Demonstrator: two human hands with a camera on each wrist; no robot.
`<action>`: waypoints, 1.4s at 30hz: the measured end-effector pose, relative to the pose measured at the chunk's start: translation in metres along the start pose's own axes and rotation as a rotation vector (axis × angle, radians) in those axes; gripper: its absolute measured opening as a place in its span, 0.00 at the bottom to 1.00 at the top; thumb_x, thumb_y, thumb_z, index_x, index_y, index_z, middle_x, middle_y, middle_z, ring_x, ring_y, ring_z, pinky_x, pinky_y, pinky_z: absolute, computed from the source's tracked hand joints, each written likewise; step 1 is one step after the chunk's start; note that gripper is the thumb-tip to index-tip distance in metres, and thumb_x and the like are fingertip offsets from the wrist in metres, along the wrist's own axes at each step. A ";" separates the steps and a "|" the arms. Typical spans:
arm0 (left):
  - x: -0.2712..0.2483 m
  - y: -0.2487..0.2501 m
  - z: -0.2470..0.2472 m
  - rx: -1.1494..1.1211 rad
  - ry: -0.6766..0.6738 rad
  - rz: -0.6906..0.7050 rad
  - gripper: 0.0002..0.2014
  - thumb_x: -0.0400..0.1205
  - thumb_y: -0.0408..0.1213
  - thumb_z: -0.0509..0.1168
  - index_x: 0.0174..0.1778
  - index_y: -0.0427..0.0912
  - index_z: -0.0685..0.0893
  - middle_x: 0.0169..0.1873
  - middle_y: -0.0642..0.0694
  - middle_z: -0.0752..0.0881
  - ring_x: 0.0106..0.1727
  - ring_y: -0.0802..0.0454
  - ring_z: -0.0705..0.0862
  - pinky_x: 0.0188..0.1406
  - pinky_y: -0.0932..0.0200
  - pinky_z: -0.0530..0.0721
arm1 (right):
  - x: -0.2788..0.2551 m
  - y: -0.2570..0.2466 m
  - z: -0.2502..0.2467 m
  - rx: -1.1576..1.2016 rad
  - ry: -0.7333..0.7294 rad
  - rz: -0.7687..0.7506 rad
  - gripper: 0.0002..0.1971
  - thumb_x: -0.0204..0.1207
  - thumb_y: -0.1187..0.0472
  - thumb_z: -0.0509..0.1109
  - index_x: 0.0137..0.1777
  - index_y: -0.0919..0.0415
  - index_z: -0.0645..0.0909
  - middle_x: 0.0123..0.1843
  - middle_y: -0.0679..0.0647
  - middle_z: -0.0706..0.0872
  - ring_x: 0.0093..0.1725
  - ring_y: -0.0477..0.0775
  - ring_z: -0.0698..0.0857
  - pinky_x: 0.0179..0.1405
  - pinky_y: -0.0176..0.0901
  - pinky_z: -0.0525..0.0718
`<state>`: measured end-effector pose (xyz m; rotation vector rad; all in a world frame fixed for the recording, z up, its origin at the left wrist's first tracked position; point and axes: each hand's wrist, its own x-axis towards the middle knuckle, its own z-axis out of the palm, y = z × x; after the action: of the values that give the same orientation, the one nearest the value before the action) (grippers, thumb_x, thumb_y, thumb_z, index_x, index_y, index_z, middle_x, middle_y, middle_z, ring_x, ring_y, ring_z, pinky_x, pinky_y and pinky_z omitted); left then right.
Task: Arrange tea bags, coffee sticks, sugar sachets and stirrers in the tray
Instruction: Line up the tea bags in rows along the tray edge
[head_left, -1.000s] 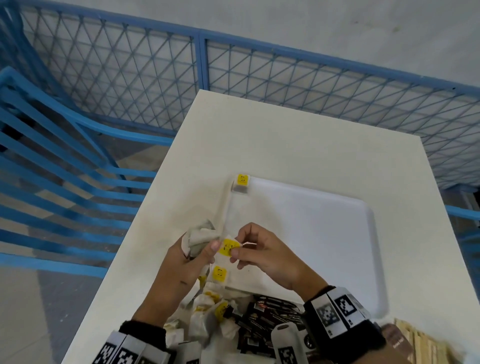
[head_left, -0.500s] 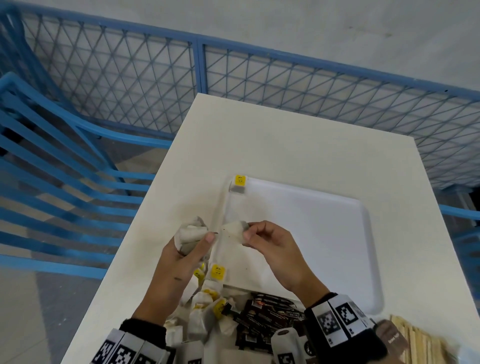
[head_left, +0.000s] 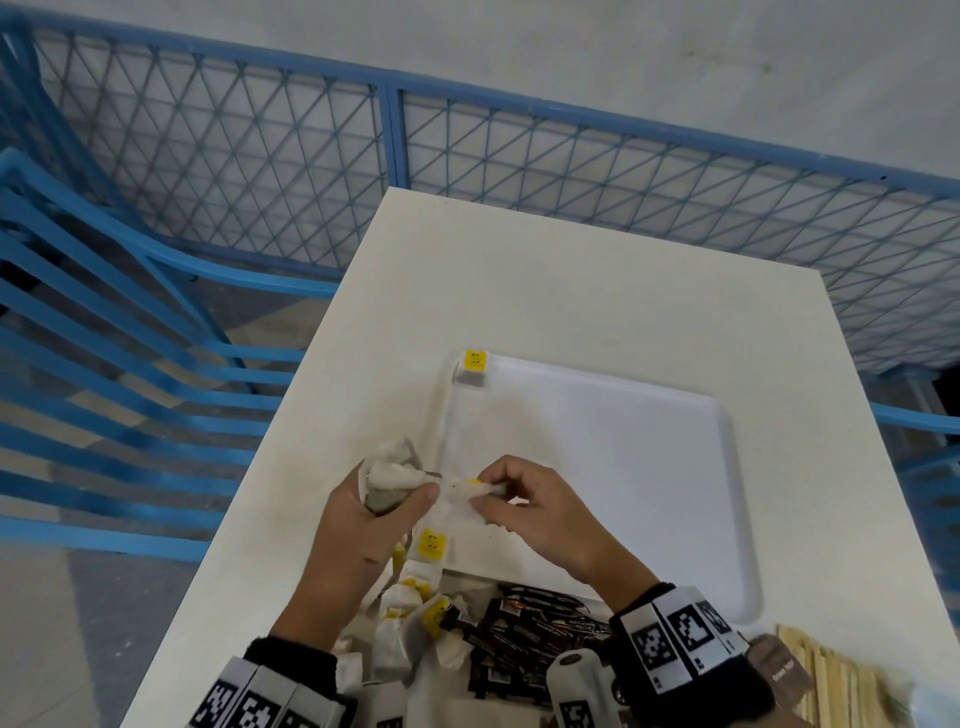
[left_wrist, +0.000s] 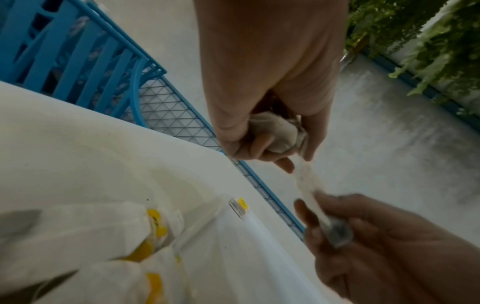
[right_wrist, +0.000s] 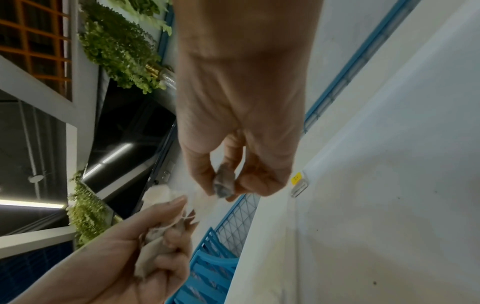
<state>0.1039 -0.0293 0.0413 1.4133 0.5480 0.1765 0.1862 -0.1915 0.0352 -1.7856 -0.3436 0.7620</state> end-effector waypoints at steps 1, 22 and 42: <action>0.002 0.000 -0.004 0.029 0.021 0.015 0.06 0.75 0.27 0.71 0.45 0.37 0.84 0.32 0.50 0.90 0.35 0.60 0.87 0.34 0.71 0.82 | 0.002 0.002 -0.003 -0.013 0.056 -0.010 0.10 0.74 0.66 0.72 0.38 0.50 0.79 0.31 0.42 0.82 0.34 0.41 0.80 0.38 0.30 0.76; 0.010 -0.003 0.003 -0.054 0.018 0.005 0.07 0.76 0.26 0.69 0.46 0.40 0.83 0.25 0.52 0.85 0.28 0.59 0.81 0.27 0.68 0.80 | 0.006 -0.005 0.017 0.374 -0.043 0.101 0.11 0.77 0.69 0.68 0.57 0.61 0.75 0.48 0.56 0.81 0.40 0.47 0.86 0.45 0.40 0.87; 0.019 -0.024 -0.018 -0.242 -0.049 -0.181 0.28 0.70 0.40 0.63 0.66 0.32 0.75 0.43 0.41 0.85 0.37 0.56 0.83 0.33 0.69 0.81 | 0.139 0.035 -0.051 0.272 0.573 0.366 0.12 0.72 0.65 0.75 0.49 0.61 0.74 0.36 0.56 0.81 0.28 0.49 0.79 0.27 0.36 0.76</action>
<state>0.1066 -0.0092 0.0119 1.1243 0.5904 0.0604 0.3192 -0.1614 -0.0333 -1.7350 0.4573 0.4809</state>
